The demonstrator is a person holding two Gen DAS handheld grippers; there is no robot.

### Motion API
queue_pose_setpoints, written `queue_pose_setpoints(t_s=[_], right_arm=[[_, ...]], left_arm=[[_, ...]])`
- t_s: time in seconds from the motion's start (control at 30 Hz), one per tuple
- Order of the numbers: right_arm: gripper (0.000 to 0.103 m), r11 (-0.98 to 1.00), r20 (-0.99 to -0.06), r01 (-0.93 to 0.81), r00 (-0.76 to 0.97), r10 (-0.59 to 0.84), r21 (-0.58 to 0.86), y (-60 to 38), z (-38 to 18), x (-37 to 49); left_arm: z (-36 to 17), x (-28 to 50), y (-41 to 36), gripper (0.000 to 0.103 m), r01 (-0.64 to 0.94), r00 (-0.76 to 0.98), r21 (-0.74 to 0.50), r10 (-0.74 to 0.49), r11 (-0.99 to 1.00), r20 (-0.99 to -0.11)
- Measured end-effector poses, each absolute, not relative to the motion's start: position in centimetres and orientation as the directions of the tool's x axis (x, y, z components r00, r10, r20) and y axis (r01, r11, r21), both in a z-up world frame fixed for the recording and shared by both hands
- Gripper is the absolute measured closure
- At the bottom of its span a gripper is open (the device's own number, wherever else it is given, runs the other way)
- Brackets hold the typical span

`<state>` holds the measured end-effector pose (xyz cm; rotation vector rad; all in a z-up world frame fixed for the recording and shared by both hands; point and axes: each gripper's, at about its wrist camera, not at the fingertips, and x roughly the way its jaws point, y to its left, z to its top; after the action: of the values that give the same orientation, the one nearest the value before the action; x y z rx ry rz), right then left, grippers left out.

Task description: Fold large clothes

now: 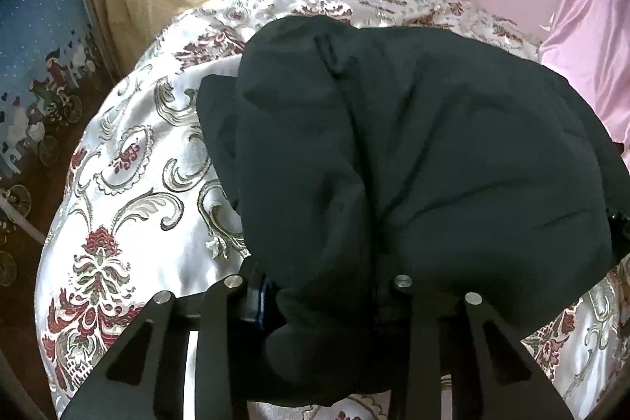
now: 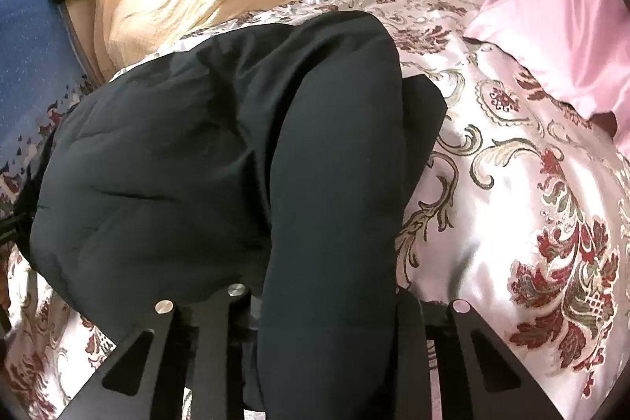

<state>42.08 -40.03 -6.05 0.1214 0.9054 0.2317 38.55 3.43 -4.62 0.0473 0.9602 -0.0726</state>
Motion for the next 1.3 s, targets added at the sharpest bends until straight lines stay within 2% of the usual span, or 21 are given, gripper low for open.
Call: queue_pose_setpoints(t_s=[0.03,0.07,0.1,0.13,0.17,0.23,0.27,0.3,0.43,0.57,0.63,0.7,0.73,0.8,0.83,0.87,0.9,0.97,1.07,1.13,1.3], right_arm=[[0.064,0.968,-0.776,-0.152,0.579,0.25,0.199,-40.1,-6.2,42.4],[0.05,0.968,-0.784,-0.15,0.568,0.251,0.201,-40.2,-6.3,42.3],[0.044,0.967,-0.794,-0.141,0.552,0.255,0.212,-40.5,-6.6,42.7],[0.031,0.963,-0.801,-0.141,0.535,0.268,0.229,-40.9,-7.0,43.2],[0.02,0.96,-0.804,-0.141,0.525,0.279,0.242,-41.3,-7.3,43.8],[0.009,0.949,-0.806,-0.156,0.501,0.315,0.274,-42.0,-7.8,44.9],[0.002,0.944,-0.808,-0.158,0.488,0.33,0.29,-42.4,-8.1,45.4],[0.0,0.936,-0.811,-0.158,0.468,0.351,0.314,-42.8,-8.5,46.1],[0.0,0.855,-0.778,-0.155,0.36,0.515,0.495,-44.6,-10.5,49.1],[0.0,0.813,-0.731,-0.163,0.366,0.576,0.559,-44.8,-11.1,49.6],[0.0,0.789,-0.705,-0.193,0.364,0.609,0.583,-44.4,-11.2,49.2],[0.002,0.782,-0.694,-0.201,0.369,0.619,0.59,-44.2,-11.2,49.0],[0.006,0.782,-0.692,-0.205,0.373,0.618,0.588,-44.1,-11.1,48.8],[0.018,0.782,-0.688,-0.197,0.382,0.617,0.592,-44.2,-10.9,48.7],[0.028,0.783,-0.685,-0.195,0.39,0.615,0.591,-44.2,-10.7,48.4],[0.039,0.785,-0.685,-0.193,0.396,0.611,0.589,-44.1,-10.4,48.1],[0.043,0.791,-0.687,-0.192,0.405,0.603,0.58,-44.0,-10.1,47.8],[0.059,0.811,-0.7,-0.199,0.418,0.579,0.551,-43.6,-9.3,47.4],[0.071,0.848,-0.727,-0.208,0.44,0.526,0.488,-42.4,-7.9,46.6],[0.076,0.864,-0.737,-0.211,0.454,0.5,0.456,-42.0,-6.8,46.1],[0.08,0.87,-0.724,-0.188,0.491,0.485,0.456,-42.2,-4.7,44.3]], left_arm=[[-4.8,38.8,3.6,0.061,0.088,0.561,0.005,-0.045,0.996,-0.827],[-5.1,39.2,3.9,0.051,0.09,0.545,0.0,-0.049,0.996,-0.837],[-5.3,39.6,4.3,0.047,0.095,0.535,-0.005,-0.056,0.995,-0.843],[-5.5,40.0,4.8,0.036,0.096,0.526,-0.006,-0.056,0.995,-0.849],[-5.6,40.4,5.2,0.019,0.089,0.523,0.008,-0.04,0.996,-0.851],[-5.8,41.1,5.5,0.001,0.089,0.526,0.065,0.008,0.994,-0.85],[-6.0,41.5,5.6,0.001,0.119,0.526,0.061,-0.011,0.991,-0.85],[-6.3,42.0,5.7,0.001,0.147,0.512,0.045,-0.037,0.988,-0.858],[-7.7,43.6,6.9,0.001,0.181,0.454,-0.081,-0.157,0.98,-0.877],[-10.2,45.1,9.9,0.001,0.115,0.347,-0.351,-0.369,0.929,-0.862],[-10.5,45.0,10.0,0.001,0.125,0.355,-0.365,-0.385,0.923,-0.852],[-10.3,44.8,9.3,0.001,0.148,0.37,-0.323,-0.355,0.935,-0.859],[-10.2,44.8,9.1,0.003,0.153,0.373,-0.315,-0.35,0.937,-0.859],[-10.0,44.7,9.0,0.022,0.158,0.365,-0.348,-0.382,0.924,-0.849],[-9.6,44.5,8.9,0.031,0.154,0.37,-0.357,-0.389,0.921,-0.844],[-9.1,44.3,8.5,0.036,0.161,0.384,-0.326,-0.363,0.932,-0.849],[-8.6,44.0,7.9,0.039,0.174,0.401,-0.28,-0.328,0.944,-0.856],[-7.8,43.3,6.2,0.053,0.191,0.432,-0.182,-0.249,0.965,-0.867],[-6.6,42.4,3.6,0.065,0.204,0.478,-0.03,-0.126,0.979,-0.87],[-6.2,42.0,3.0,0.07,0.195,0.492,0.011,-0.088,0.981,-0.866],[-4.7,41.0,3.1,0.077,0.174,0.498,0.002,-0.086,0.985,-0.863]])
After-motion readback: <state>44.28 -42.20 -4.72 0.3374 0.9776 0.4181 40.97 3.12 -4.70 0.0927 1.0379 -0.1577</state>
